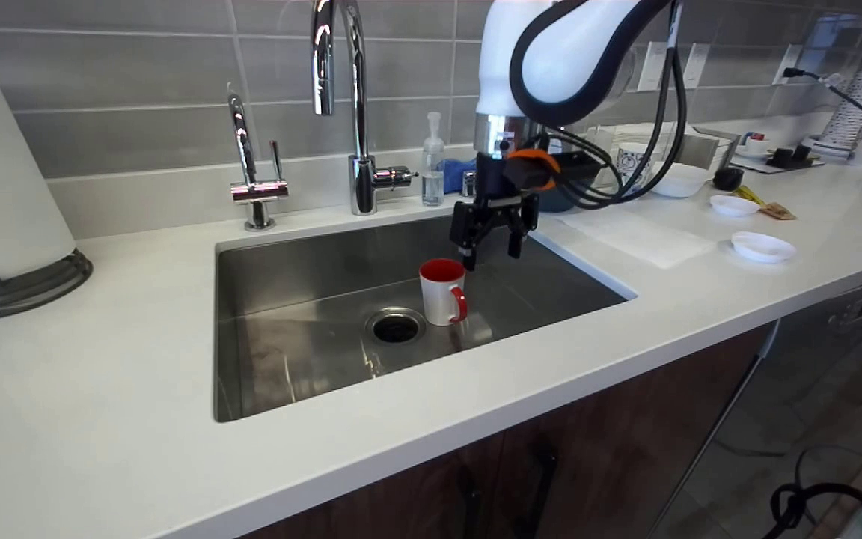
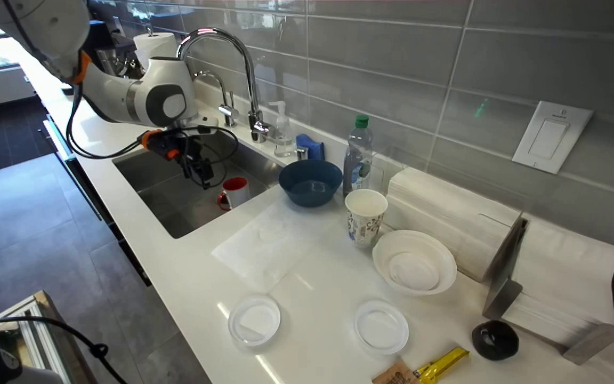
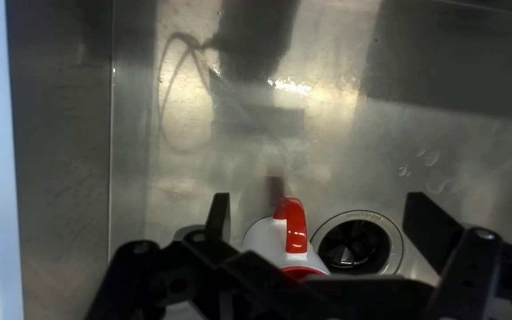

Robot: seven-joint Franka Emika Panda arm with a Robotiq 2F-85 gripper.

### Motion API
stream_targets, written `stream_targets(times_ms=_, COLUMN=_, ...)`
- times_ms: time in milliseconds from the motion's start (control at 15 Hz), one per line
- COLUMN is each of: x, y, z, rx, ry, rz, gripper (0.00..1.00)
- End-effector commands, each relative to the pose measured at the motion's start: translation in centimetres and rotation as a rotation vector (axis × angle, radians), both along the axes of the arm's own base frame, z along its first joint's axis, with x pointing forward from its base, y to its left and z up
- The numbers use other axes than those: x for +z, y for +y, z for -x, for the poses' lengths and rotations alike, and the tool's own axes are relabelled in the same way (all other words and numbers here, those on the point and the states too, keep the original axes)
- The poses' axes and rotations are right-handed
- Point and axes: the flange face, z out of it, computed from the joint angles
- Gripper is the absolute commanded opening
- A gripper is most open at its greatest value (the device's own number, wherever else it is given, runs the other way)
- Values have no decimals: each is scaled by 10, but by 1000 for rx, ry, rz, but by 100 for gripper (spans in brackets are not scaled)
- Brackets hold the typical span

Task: Move the mug to the counter on the right

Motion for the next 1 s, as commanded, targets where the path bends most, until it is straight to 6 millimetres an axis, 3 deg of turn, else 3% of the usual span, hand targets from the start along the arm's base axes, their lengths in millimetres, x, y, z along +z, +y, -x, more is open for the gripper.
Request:
stream_targets(times_ms=0, x=-31, y=7, z=-11, rx=-18, ry=-18, rz=-24, gripper=100)
stream_targets(times_ms=400, x=-71, y=10, z=-20, rx=-34, ry=-24, rz=0, gripper=100)
stream_targets(times_ms=933, x=-100, y=23, z=-42, rx=-94, ry=-39, rz=33, gripper=100)
